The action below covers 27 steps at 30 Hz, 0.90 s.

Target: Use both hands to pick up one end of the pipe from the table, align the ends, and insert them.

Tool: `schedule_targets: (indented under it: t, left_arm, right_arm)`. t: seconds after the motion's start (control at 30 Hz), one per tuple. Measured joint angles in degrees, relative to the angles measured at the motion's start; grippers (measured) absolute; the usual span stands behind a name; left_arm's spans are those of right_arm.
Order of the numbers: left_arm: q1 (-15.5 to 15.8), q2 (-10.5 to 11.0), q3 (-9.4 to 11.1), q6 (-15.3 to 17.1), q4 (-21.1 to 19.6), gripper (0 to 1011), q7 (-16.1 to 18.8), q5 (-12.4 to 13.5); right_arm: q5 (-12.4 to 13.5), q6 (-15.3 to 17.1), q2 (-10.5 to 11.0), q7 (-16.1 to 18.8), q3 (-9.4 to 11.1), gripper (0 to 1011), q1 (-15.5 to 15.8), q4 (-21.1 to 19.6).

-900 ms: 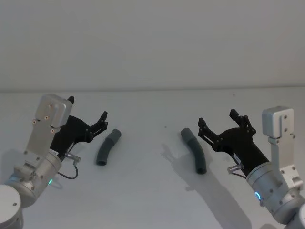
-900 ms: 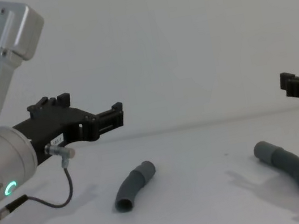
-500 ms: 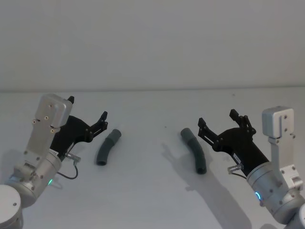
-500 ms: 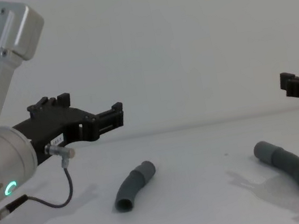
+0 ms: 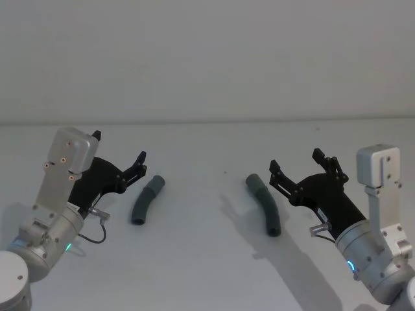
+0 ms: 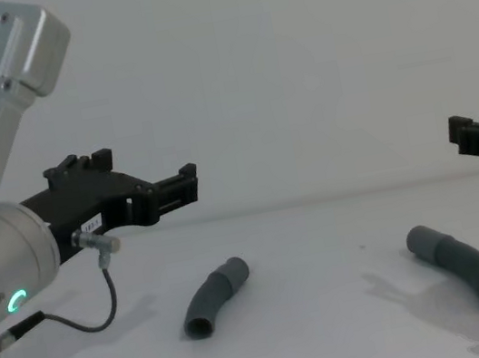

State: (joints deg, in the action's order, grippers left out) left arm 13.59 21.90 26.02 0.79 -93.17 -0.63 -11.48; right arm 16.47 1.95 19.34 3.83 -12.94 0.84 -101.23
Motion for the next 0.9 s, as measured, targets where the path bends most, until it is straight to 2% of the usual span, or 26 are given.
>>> schedule_targets:
  t: [0.9]
  left_arm:
    - [0.00, 0.00, 0.00, 0.00, 0.00, 1002, 0.00, 0.00]
  right_arm:
    - [0.00, 0.00, 0.00, 0.00, 0.00, 1002, 0.00, 0.00]
